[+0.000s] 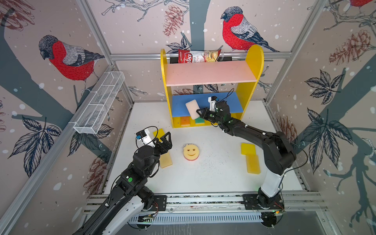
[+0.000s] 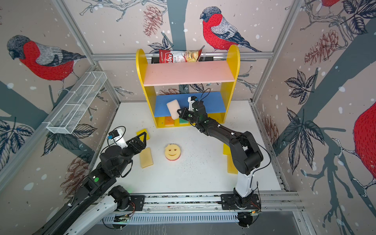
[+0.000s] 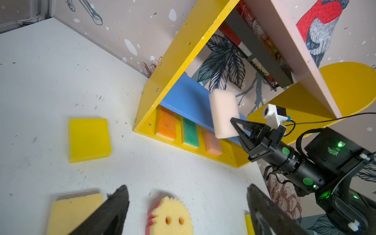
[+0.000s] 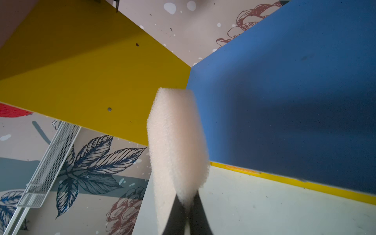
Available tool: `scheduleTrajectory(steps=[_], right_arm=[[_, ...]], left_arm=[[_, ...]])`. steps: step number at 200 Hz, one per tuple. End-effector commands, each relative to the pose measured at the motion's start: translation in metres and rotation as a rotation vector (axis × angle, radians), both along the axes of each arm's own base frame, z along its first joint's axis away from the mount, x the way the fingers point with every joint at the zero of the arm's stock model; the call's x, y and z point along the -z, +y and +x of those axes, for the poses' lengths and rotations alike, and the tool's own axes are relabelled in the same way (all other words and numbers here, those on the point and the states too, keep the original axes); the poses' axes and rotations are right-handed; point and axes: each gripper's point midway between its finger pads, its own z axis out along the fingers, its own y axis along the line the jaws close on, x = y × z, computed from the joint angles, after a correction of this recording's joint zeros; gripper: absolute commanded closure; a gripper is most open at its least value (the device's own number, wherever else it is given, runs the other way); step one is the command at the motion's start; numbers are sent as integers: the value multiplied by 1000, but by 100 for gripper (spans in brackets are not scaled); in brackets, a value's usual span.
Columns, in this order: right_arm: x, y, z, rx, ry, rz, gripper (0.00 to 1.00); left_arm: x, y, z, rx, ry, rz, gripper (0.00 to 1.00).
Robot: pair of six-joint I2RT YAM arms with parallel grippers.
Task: Place and organize the cleaning sponges onto the shelf
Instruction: 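Stand the pale pink sponge upright on the blue shelf with right gripper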
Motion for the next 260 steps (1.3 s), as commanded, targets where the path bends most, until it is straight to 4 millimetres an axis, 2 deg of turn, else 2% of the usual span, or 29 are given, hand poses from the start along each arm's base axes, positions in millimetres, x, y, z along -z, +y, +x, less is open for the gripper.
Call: scheduleTrajectory(steps=[1, 50, 92, 134, 183, 196, 231, 260], right_arm=[[-2, 6, 20, 108, 18, 58, 97], [16, 44, 40, 174, 68, 111, 96], [23, 68, 50, 195, 70, 118, 94], [32, 75, 59, 221, 94, 127, 91], [43, 86, 57, 215, 126, 126, 86], [45, 86, 56, 218, 129, 125, 83], [51, 83, 59, 239, 139, 124, 65], [53, 81, 60, 253, 143, 125, 62]], left_arm=[[7, 10, -6, -33, 44, 30, 11], [6, 25, -20, -68, 22, -7, 11], [11, 34, -27, -91, 32, -6, 11], [15, 37, -30, -98, 41, -6, 11], [17, 41, -32, -112, 42, -11, 11], [18, 41, -33, -113, 42, -14, 11], [22, 42, -32, -120, 48, -16, 11], [22, 42, -32, -121, 49, -15, 11]])
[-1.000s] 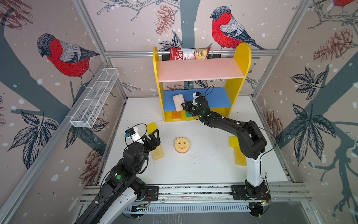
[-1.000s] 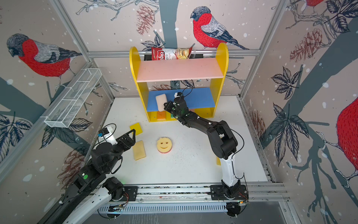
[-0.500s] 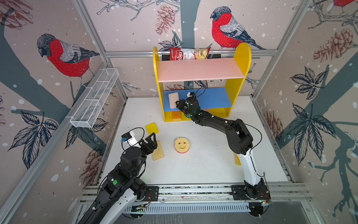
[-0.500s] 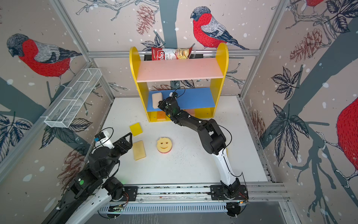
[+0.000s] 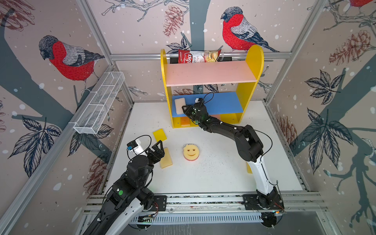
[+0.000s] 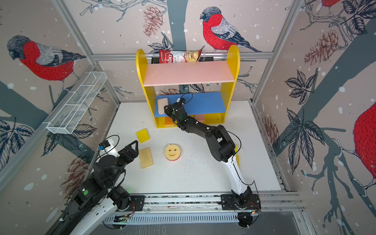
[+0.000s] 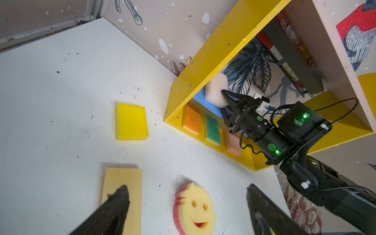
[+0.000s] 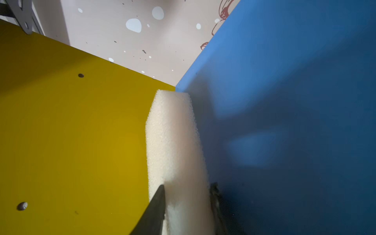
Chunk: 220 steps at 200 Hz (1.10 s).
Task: Place and organize the cleaning sponges onto the shelf
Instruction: 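Stand the pale pink sponge upright on the blue shelf with right gripper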
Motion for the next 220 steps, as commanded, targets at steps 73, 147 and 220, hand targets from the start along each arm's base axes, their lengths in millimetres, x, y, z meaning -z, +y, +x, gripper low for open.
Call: scheduleTrajectory(steps=[73, 147, 220], right_arm=[[10, -7, -2, 35, 27, 4, 50], [14, -5, -12, 26, 42, -11, 31], [15, -3, -20, 24, 48, -33, 26]], left_arm=[[0, 4, 0, -20, -3, 2, 11], [-1, 5, 0, -22, -8, 0, 11], [-2, 5, -1, -23, -6, 3, 11]])
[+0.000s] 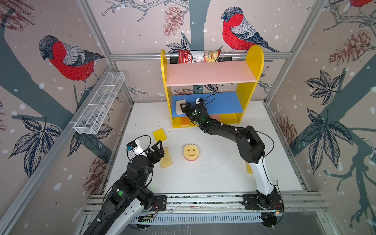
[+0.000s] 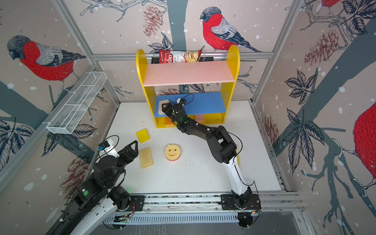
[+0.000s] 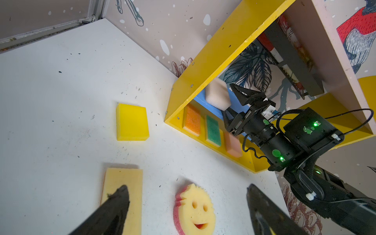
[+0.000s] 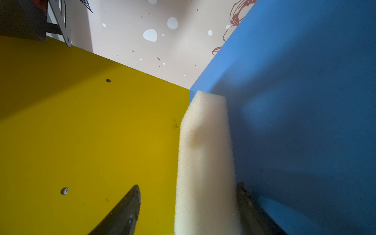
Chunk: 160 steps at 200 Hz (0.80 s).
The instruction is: Place and organize the cleaning sponges onto the shelf
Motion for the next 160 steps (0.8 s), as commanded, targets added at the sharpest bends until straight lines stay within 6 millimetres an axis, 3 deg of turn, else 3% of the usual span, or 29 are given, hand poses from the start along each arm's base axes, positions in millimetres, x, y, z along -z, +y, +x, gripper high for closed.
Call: scheduleTrajectory(steps=[1, 42, 123, 160], right_arm=[[28, -5, -8, 6, 71, -94, 26], [28, -10, -8, 33, 71, -113, 23], [33, -12, 17, 22, 74, -158, 22], [36, -7, 12, 6, 77, -180, 21]], left_arm=[[-1, 3, -1, -13, -1, 11, 11], [-3, 4, -1, -14, -7, 12, 11], [-3, 8, -4, -26, -11, 10, 10], [-3, 9, -4, -34, -14, 9, 10]])
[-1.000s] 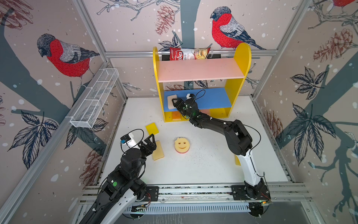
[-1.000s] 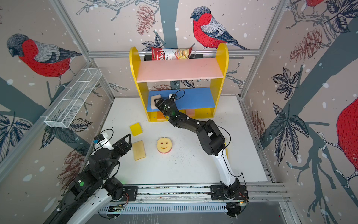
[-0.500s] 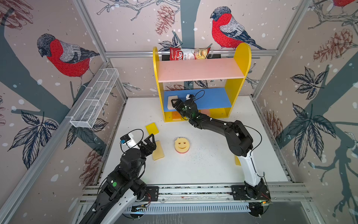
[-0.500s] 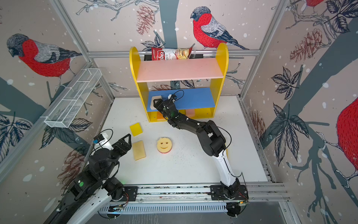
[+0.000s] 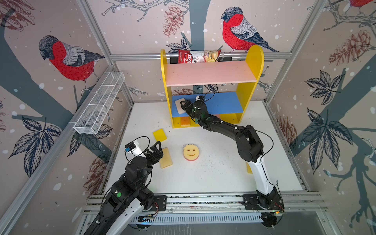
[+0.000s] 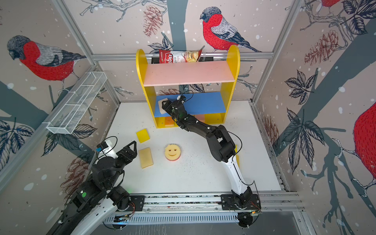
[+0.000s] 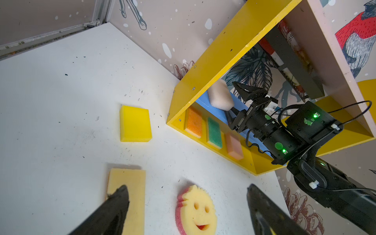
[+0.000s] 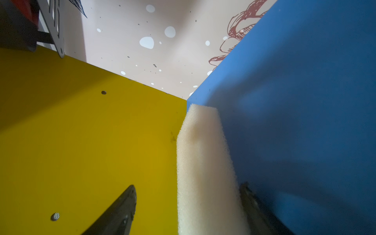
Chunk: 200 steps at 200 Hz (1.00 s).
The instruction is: Place and organize the cleaning sponges onto the shelf
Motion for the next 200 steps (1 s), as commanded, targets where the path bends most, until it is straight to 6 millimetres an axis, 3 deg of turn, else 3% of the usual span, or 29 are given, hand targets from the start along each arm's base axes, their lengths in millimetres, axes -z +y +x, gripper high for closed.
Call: scheduleTrajectory(steps=[1, 34, 89, 149, 200], right_arm=[[41, -4, -8, -10, 85, -123, 21], [45, -2, -13, -12, 82, -160, 21], [41, -9, -5, 12, 63, -221, 24], [46, 0, -6, -23, 67, -326, 22], [39, -2, -6, -5, 32, -374, 24]], left_arm=[[-2, 3, 0, -13, -8, 4, 10], [-1, 1, 1, -10, -5, 4, 10], [0, 1, 1, -11, -1, 1, 10], [1, 3, 1, -17, -2, 0, 10], [0, 3, 0, -19, -2, -6, 10]])
